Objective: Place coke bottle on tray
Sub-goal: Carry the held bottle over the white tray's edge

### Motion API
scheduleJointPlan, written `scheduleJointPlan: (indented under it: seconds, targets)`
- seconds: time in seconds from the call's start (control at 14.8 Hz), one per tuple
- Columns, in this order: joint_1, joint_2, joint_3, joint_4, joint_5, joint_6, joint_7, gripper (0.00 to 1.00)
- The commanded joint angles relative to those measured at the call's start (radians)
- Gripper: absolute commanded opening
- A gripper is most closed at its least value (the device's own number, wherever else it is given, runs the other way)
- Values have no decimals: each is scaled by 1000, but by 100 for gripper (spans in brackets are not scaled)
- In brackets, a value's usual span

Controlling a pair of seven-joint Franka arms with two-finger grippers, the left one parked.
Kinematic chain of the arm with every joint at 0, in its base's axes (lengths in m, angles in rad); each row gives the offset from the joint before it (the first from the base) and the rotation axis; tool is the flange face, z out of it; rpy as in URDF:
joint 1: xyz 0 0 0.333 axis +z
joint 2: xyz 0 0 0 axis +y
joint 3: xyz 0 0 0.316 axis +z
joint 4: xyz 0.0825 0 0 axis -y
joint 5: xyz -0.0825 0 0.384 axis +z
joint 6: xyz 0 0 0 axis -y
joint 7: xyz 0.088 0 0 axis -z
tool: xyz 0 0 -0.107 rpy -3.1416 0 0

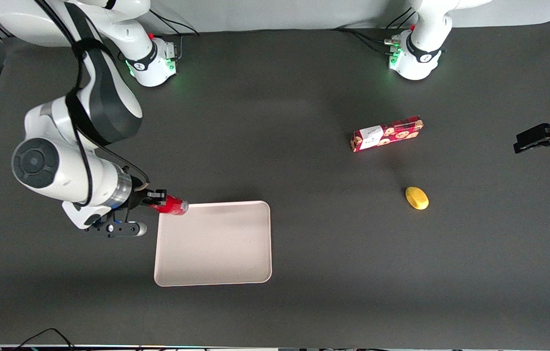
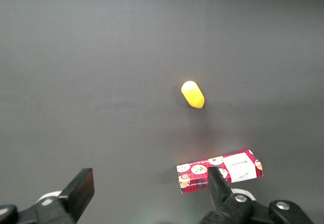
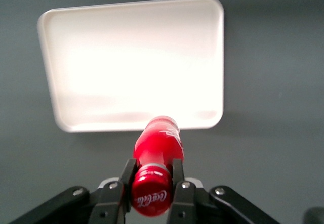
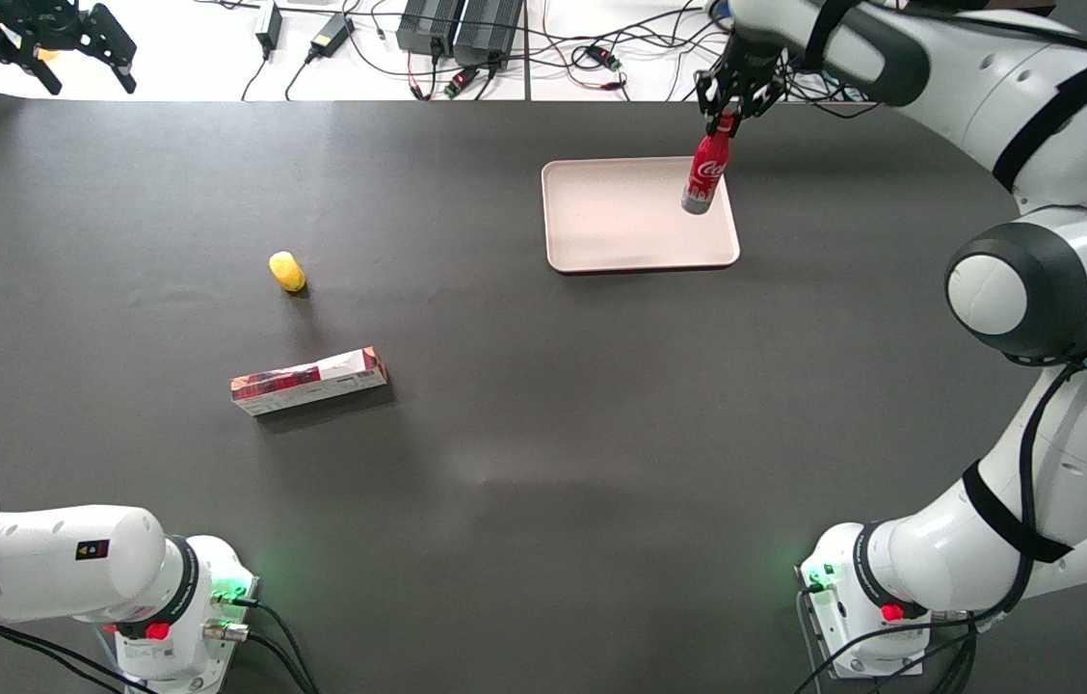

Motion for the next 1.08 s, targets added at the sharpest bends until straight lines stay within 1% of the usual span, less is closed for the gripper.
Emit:
scheduleJointPlan:
  seconds: [0.0, 0.74, 1.01]
  targets:
    - [-19, 9, 2, -119, -112, 172, 18, 0]
    - [-59, 90, -25, -146, -114, 356, 19, 0]
    - [-59, 103, -30, -144, -112, 379, 21, 0]
